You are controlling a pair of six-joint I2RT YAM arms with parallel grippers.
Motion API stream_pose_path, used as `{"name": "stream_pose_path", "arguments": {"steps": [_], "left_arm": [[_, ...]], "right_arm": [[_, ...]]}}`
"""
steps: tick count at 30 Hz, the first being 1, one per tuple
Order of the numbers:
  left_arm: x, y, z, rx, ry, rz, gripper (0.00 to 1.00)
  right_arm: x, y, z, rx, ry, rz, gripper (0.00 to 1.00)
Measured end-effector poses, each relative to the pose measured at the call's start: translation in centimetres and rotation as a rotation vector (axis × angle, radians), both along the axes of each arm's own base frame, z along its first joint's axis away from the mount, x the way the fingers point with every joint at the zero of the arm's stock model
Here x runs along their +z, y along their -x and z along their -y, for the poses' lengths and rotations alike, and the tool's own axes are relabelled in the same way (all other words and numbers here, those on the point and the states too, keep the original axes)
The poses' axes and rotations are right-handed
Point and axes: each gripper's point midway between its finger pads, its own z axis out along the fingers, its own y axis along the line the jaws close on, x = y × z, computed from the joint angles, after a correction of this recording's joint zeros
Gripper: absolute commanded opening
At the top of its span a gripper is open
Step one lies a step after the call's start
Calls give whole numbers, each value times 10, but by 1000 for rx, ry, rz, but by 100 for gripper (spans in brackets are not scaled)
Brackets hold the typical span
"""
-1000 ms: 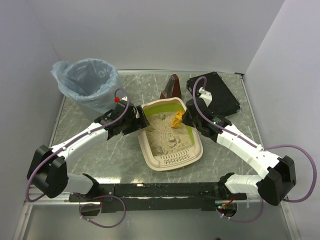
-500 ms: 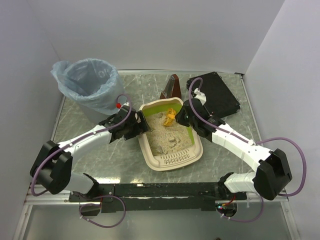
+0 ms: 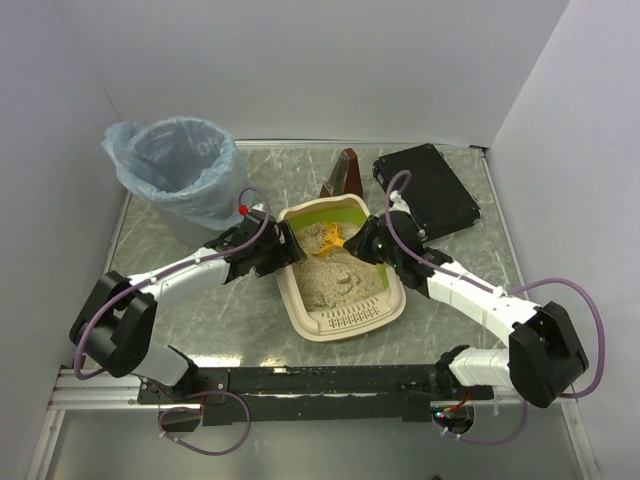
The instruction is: Clean the litter box
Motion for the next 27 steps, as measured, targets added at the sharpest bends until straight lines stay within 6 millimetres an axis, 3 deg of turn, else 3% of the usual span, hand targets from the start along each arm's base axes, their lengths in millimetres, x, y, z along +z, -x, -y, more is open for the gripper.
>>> {"name": "stream_pose_path", "arguments": {"steps": [7, 17, 19, 22, 27], "left_arm": [[-2, 1, -3, 6, -14, -11, 65], [-1, 1, -4, 9, -13, -12, 60], [-1, 1, -4, 9, -13, -12, 54], [-1, 1, -4, 11, -14, -12, 37], [0, 1, -4, 13, -14, -11, 28]], "right_arm": [[-17, 10, 13, 2, -85, 43, 0], [-27, 19, 16, -13, -209, 71, 0], [-28, 21, 15, -19, -231, 65, 0], [-27, 23, 13, -30, -271, 38, 0], [-21, 23, 19, -96, -235, -70, 0]]}}
